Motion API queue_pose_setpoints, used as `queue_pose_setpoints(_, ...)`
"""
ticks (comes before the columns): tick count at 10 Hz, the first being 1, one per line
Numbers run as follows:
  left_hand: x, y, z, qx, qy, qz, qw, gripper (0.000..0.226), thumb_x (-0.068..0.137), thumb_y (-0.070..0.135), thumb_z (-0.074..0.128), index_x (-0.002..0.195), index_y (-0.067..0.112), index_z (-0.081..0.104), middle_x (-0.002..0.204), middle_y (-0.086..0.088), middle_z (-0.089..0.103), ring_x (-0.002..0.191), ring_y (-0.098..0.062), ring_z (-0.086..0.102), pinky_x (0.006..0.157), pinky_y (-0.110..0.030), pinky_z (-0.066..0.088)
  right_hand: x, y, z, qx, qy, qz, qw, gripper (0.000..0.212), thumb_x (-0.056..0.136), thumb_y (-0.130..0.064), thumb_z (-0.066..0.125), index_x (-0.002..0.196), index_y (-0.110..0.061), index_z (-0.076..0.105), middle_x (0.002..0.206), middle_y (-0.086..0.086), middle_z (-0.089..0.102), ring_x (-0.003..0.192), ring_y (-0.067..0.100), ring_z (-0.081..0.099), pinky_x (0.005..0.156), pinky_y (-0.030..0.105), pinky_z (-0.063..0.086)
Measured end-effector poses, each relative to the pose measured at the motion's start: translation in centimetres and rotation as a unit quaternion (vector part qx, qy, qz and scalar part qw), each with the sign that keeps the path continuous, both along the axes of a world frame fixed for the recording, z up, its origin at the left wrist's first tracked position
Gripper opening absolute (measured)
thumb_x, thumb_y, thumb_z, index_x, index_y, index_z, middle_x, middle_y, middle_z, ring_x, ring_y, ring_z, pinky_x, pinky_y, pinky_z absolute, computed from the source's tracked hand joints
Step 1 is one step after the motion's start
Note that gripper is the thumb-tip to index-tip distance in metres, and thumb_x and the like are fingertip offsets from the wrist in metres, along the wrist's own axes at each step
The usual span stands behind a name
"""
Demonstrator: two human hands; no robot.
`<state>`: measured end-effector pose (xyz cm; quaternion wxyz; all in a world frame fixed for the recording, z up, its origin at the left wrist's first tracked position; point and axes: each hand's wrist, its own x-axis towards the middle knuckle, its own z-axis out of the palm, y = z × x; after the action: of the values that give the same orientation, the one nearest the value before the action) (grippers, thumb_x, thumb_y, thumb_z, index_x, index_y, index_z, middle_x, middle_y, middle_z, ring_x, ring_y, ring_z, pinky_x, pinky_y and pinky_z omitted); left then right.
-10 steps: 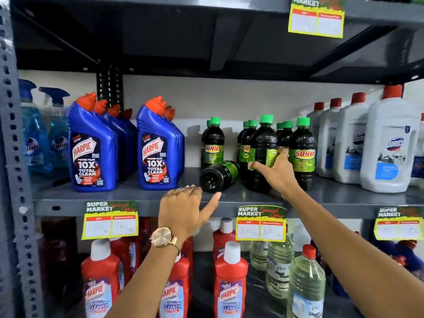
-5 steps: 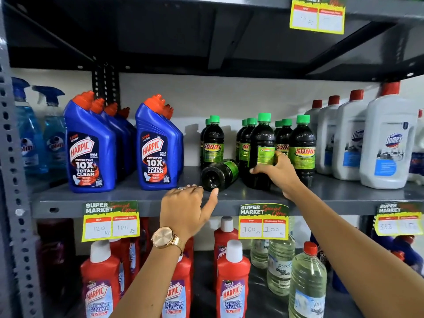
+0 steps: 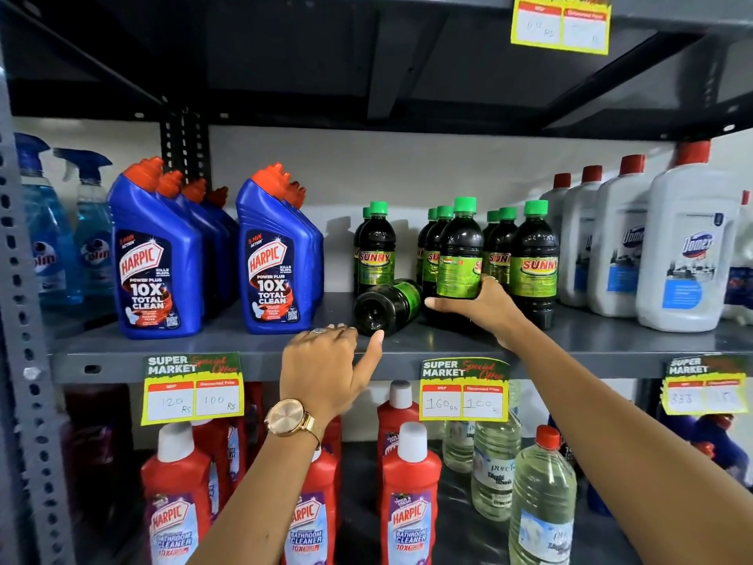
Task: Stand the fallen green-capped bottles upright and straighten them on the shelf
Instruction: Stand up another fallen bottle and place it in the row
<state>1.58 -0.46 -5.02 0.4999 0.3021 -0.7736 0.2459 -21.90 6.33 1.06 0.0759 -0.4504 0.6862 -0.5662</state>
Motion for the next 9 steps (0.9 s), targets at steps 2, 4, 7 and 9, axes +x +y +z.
queue_pose_setpoints(2, 0.0, -0.1, -0.2, -0.005, 0.005, -0.002, 1.000, 0.058, 0.093, 0.051, 0.035, 0.061, 0.015, 0.068, 0.057, 0.000, 0.068, 0.054, -0.022, 0.064, 0.051, -0.030, 0.045, -0.5, 0.3, -0.1, -0.016, 0.017, -0.031, 0.999, 0.060, 0.052, -0.032, 0.094, 0.100, -0.016, 0.062, 0.092, -0.002, 0.069, 0.086, 0.013, 0.063, 0.068, 0.023, 0.048)
queue_pose_setpoints(4, -0.1, 0.1, 0.0, -0.011, 0.008, 0.001, 1.000, 0.055, 0.092, 0.050, 0.037, 0.056, 0.016, 0.063, 0.051, 0.001, 0.063, 0.049, -0.021, 0.061, 0.048, -0.027, 0.040, 0.2, 0.4, 0.0, -0.013, 0.049, -0.067, 0.996, 0.085, 0.048, -0.044, 0.094, 0.117, -0.011, 0.059, 0.106, 0.003, 0.067, 0.098, 0.020, 0.061, 0.080, 0.029, 0.048)
queue_pose_setpoints(7, -0.1, 0.2, -0.1, -0.001, 0.009, 0.004, 1.000, 0.057, 0.093, 0.051, 0.035, 0.056, 0.017, 0.063, 0.052, 0.001, 0.063, 0.050, -0.020, 0.060, 0.049, -0.027, 0.039, 0.5, 0.4, 0.1, 0.030, 0.104, -0.097, 0.989, 0.096, 0.047, -0.062, 0.087, 0.121, -0.010, 0.058, 0.116, 0.009, 0.066, 0.109, 0.026, 0.061, 0.094, 0.040, 0.051)
queue_pose_setpoints(9, -0.2, 0.0, -0.1, 0.001, 0.011, 0.002, 1.000, 0.057, 0.092, 0.051, 0.034, 0.058, 0.017, 0.065, 0.054, 0.001, 0.064, 0.051, -0.019, 0.061, 0.050, -0.028, 0.042, -0.4, 0.5, -0.2, -0.026, 0.023, -0.019, 0.999, 0.060, 0.057, -0.023, 0.092, 0.108, -0.013, 0.062, 0.100, 0.003, 0.071, 0.098, 0.021, 0.065, 0.076, 0.026, 0.048)
